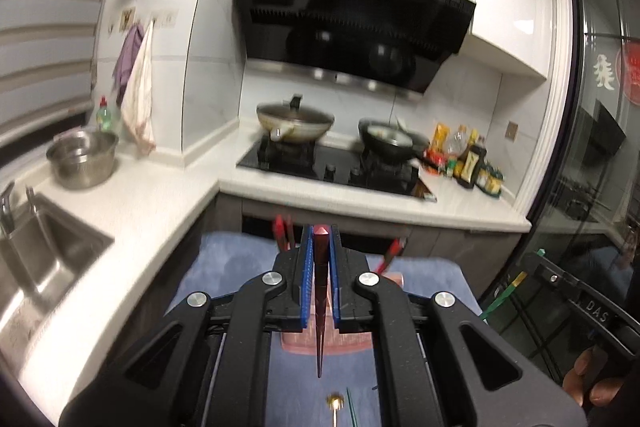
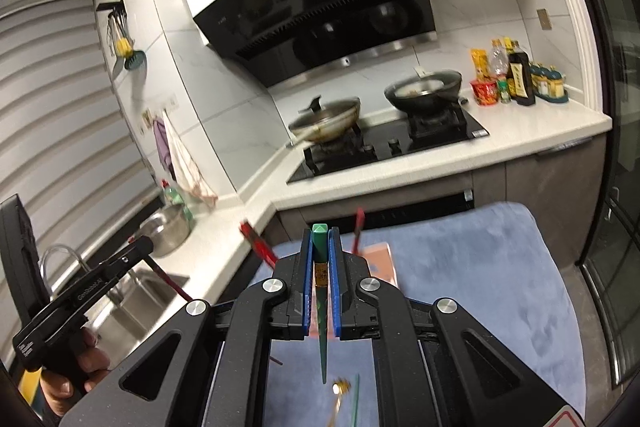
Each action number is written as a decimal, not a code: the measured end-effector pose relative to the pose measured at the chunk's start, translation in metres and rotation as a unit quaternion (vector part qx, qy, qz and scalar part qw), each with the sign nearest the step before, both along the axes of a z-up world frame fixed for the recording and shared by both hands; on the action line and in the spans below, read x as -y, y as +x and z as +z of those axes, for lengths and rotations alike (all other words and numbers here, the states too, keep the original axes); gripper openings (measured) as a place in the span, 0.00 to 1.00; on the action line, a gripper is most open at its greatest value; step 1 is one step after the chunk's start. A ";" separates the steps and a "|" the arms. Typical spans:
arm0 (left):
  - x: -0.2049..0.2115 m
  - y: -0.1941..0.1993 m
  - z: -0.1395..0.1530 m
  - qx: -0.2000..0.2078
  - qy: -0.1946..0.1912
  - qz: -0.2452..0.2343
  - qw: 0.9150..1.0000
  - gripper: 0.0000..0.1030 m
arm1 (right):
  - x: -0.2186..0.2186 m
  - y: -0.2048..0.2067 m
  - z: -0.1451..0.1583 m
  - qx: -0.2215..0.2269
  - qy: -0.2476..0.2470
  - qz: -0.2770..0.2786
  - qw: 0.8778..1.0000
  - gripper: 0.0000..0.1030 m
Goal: Organize utensils
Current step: 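Lift both chopsticks and lower them into the pink holder, then open both tools to release the chopsticks into the holder, then move both tools back over the last green chopstick and gold spoon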
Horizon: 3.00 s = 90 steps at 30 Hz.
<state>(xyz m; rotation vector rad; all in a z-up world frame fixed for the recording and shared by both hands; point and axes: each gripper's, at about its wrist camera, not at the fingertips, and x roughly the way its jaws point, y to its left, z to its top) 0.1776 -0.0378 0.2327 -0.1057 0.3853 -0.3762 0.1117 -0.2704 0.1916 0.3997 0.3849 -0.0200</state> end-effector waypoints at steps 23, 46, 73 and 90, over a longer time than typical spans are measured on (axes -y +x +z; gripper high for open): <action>0.028 0.095 0.002 0.026 -0.017 0.020 0.999 0.07 | 0.039 0.130 -0.010 -0.013 0.030 -0.030 0.999 0.07; 0.029 0.124 -0.049 -0.034 -0.011 0.025 0.999 0.07 | 0.029 0.155 -0.056 -0.068 0.024 -0.021 0.997 0.08; 0.025 0.083 -0.070 -0.051 0.044 0.036 0.997 0.27 | 0.003 0.112 -0.064 -0.082 -0.018 0.001 0.996 0.16; 0.008 -0.009 -0.135 -0.110 0.120 0.041 0.986 0.37 | -0.077 0.005 -0.110 -0.140 -0.127 0.032 0.982 0.28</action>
